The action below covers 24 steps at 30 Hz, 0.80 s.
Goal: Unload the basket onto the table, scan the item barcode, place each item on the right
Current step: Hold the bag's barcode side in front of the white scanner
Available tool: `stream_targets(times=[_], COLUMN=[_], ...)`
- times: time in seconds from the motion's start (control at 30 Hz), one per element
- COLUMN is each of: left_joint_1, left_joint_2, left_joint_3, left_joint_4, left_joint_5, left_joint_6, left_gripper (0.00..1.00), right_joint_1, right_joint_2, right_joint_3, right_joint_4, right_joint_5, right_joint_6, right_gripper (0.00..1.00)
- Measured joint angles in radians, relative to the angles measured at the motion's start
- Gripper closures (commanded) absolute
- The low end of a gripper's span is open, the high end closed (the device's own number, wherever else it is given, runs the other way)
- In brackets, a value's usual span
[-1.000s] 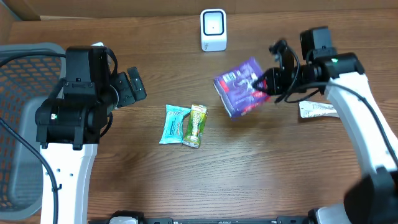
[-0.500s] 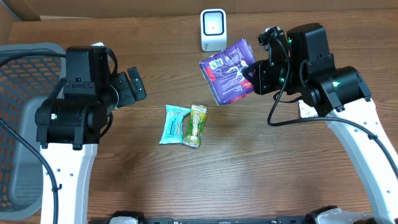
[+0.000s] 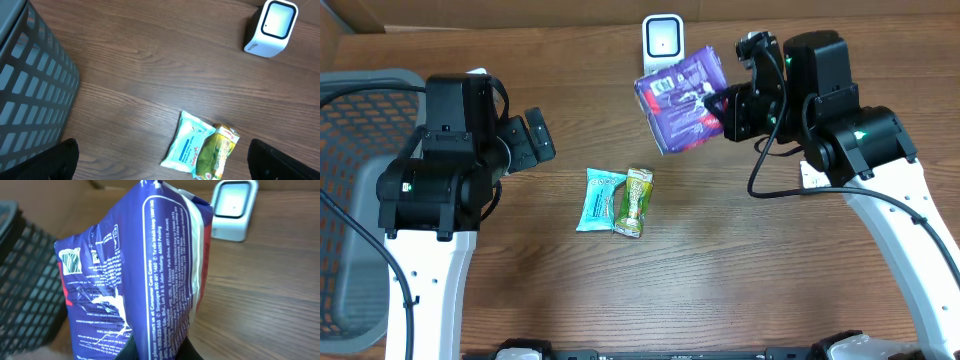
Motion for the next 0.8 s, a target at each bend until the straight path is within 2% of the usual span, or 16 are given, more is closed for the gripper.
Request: stream_targets(times=[0.13, 0.3, 0.43, 0.63, 0.8], left_joint_1=[0.000, 0.000, 0.000, 0.000, 0.000], left_joint_2=[0.000, 0.000, 0.000, 0.000, 0.000], left_joint_3=[0.000, 0.000, 0.000, 0.000, 0.000], left_joint_4=[0.000, 0.000, 0.000, 0.000, -0.001], left_joint_5=[0.000, 0.000, 0.000, 0.000, 0.000], left_joint_6=[0.000, 0.000, 0.000, 0.000, 0.000], left_gripper=[0.01, 0.00, 0.01, 0.00, 0.00], right_joint_1=[0.000, 0.006, 0.037, 0.141, 0.235], right_joint_2=[0.031, 0.142, 0.272, 0.454, 0.644], right_joint_3=[0.102, 0.386, 0.611, 0.679, 0.679], right_joint_4=[-0.027, -0.121, -0.147, 0.050, 0.289], right_joint_5=[0.104, 0.288, 0.507, 0.904, 1.221], right_joint_6=[0.022, 0.020, -0.024, -0.179, -0.407], right_gripper=[0.97, 0.96, 0.96, 0.96, 0.96])
